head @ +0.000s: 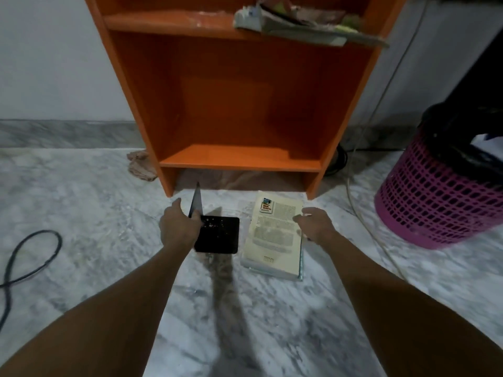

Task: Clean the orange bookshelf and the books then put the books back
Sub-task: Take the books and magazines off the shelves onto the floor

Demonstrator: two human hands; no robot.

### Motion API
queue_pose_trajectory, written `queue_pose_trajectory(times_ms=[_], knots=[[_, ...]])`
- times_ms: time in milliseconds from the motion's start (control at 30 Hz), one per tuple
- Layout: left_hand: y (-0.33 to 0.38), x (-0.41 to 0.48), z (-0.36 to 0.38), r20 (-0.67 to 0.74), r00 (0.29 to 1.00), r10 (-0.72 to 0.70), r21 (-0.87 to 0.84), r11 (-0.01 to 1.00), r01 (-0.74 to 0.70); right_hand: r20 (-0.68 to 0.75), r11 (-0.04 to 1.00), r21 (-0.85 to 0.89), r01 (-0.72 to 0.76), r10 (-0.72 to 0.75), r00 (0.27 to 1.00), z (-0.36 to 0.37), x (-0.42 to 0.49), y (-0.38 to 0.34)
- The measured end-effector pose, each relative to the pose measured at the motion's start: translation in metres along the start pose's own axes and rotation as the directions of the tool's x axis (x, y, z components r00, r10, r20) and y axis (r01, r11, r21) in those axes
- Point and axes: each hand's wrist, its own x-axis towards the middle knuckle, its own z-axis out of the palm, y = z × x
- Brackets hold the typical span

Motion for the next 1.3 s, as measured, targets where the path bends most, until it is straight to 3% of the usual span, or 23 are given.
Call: queue_pose_trajectory(times_ms=[100, 233, 300, 400, 500, 567, 700, 933, 1000, 1100, 1200, 1300], knots=[[0.052, 0.000, -0.037, -0.055, 0.982, 0.180, -0.035, 0.983, -0.182, -0.006, 0.979, -0.052, 0.197, -0.198, 0.980, -0.037, -0.024, -0.044], [0.149, -0.003, -0.077, 0.130, 0.954, 0.270, -0.236, 0.943, -0.235, -0.019, 0.884, -0.172, 0.435, -0.445, 0.896, -0.087, -0.054, -0.105], [0.201, -0.004, -0.089, 0.250, 0.942, 0.223, -0.398, 0.911, -0.110, -0.179, 0.791, -0.274, 0.547, -0.601, 0.779, -0.114, -0.063, -0.135], [0.256, -0.002, -0.102, 0.370, 0.915, 0.163, -0.539, 0.839, 0.069, -0.337, 0.600, -0.446, 0.664, -0.800, 0.497, -0.144, -0.066, -0.171], [0.290, 0.003, -0.105, 0.419, 0.891, 0.175, -0.584, 0.803, 0.117, -0.384, 0.523, -0.585, 0.620, -0.852, 0.356, -0.162, -0.049, -0.203], [0.303, 0.008, -0.106, 0.430, 0.888, 0.163, -0.613, 0.775, 0.154, -0.329, 0.499, -0.677, 0.542, -0.863, 0.384, -0.167, -0.035, -0.224], [0.315, 0.017, -0.103, 0.466, 0.871, 0.156, -0.651, 0.727, 0.218, -0.119, 0.424, -0.776, 0.467, -0.826, 0.551, -0.170, -0.010, -0.262], [0.321, 0.007, -0.096, 0.475, 0.857, 0.200, -0.695, 0.682, 0.226, -0.025, 0.256, -0.849, 0.462, -0.894, 0.447, -0.160, -0.023, -0.268], [0.323, 0.001, -0.095, 0.485, 0.847, 0.219, -0.742, 0.615, 0.266, -0.010, 0.229, -0.838, 0.494, -0.913, 0.407, -0.157, -0.040, -0.265], [0.326, -0.007, -0.095, 0.497, 0.834, 0.241, -0.827, 0.424, 0.371, -0.023, 0.238, -0.772, 0.589, -0.937, 0.349, -0.150, -0.063, -0.260], [0.332, -0.008, -0.101, 0.517, 0.839, 0.168, -0.847, 0.239, 0.474, 0.067, 0.221, -0.691, 0.688, -0.928, 0.366, -0.147, -0.079, -0.256], [0.336, -0.004, -0.110, 0.490, 0.868, 0.076, -0.856, 0.229, 0.463, 0.151, 0.235, -0.658, 0.715, -0.890, 0.431, -0.165, -0.094, -0.251]])
